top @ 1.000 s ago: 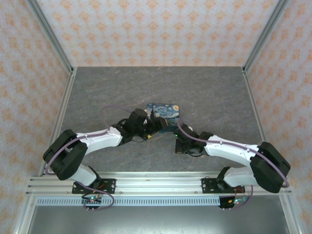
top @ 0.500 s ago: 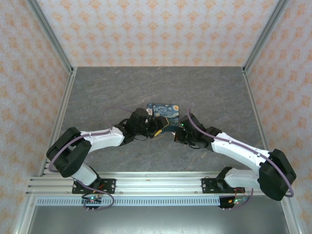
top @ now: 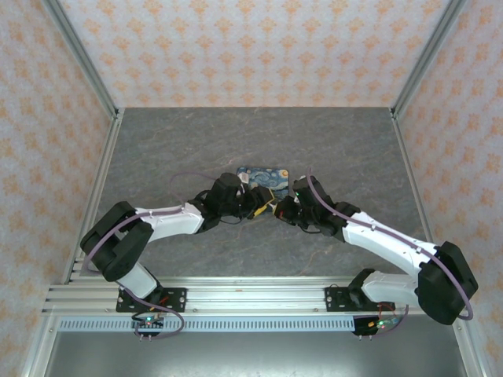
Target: Unlock the padlock with the key
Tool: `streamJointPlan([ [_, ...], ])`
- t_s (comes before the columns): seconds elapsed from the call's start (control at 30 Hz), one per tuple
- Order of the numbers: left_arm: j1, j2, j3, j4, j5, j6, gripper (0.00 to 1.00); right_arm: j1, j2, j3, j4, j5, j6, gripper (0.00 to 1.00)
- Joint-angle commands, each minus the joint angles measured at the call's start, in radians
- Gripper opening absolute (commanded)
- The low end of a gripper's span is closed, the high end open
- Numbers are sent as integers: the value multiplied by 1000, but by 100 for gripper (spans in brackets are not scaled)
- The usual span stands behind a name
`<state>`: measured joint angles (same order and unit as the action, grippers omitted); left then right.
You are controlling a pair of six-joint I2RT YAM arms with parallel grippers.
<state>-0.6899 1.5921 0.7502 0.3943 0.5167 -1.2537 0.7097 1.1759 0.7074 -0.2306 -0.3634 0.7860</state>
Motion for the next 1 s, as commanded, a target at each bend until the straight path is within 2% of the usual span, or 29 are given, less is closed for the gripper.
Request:
streamJointPlan([
  [0.0,-13,8,30,47,0,-9,51,-8,-12,14,48,-19,30,0],
  [0.43,-16,14,40,47,-9,-10,39,-9,-14,-6,65,-29,43,0],
  [0.63,-16,14,39,41,-17,-10,31,-9,-19,-18,63,-30,44,0],
  [0.97,-17,14,42,29,-24,-10,26,-8,-26,-32,68,-28,48,0],
])
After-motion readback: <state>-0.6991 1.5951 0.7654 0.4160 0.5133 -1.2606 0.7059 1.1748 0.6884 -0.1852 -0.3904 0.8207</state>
